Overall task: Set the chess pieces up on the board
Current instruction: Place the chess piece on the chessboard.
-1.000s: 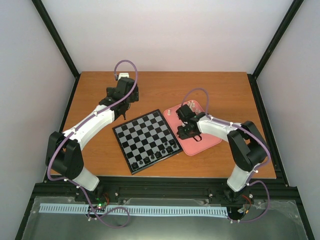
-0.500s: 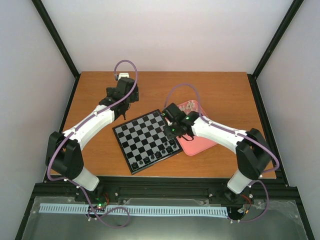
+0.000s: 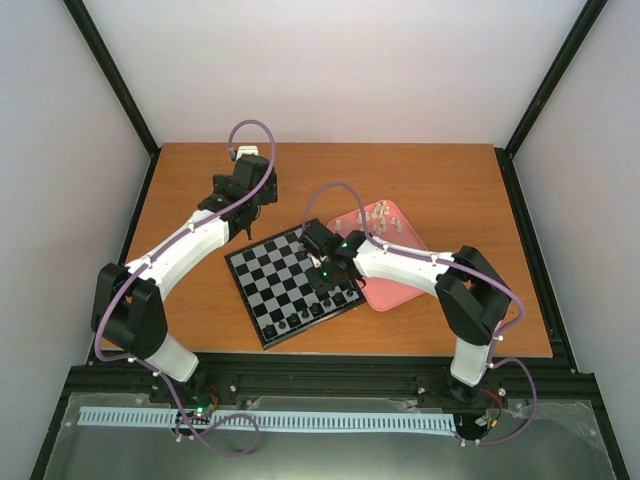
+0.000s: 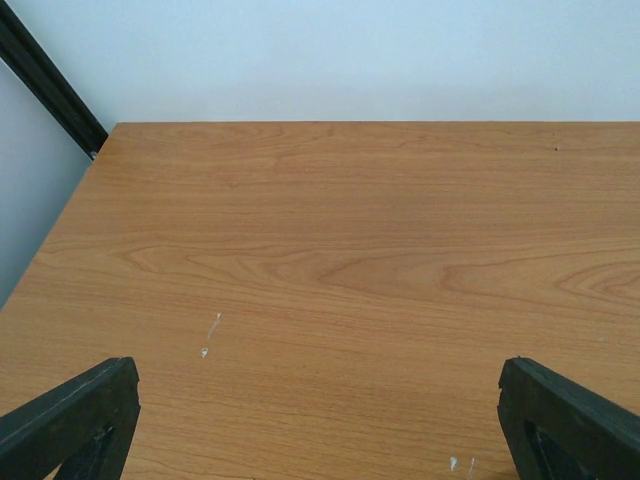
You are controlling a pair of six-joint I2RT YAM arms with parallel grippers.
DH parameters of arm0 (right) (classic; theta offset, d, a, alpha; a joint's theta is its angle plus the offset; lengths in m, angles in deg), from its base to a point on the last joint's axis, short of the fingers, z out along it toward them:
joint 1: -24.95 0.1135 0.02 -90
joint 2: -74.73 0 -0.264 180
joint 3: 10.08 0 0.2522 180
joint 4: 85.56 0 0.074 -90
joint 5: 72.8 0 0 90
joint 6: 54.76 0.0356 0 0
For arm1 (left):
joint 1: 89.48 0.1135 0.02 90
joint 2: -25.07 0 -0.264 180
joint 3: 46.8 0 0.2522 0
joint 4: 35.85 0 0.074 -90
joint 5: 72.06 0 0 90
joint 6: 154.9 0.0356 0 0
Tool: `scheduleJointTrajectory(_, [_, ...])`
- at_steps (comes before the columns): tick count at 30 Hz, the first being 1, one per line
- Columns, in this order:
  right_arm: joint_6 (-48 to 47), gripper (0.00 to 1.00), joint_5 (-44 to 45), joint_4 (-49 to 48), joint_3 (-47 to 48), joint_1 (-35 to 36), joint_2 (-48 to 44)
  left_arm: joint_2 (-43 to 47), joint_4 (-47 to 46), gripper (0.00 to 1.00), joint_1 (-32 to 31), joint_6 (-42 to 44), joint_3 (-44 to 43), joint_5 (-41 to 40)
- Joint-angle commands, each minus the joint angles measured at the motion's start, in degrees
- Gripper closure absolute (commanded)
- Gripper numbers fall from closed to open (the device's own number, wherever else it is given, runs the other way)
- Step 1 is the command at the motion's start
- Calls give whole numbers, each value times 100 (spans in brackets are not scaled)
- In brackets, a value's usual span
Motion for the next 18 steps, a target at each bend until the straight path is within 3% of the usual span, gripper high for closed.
scheduleJointTrajectory(1, [-15, 97, -130, 71, 134, 78, 157, 148, -86, 0, -50, 85, -8, -15])
scheduleJointTrajectory(18, [-6, 96, -227, -57, 4, 115, 362, 133, -103, 0, -50, 74, 14, -24])
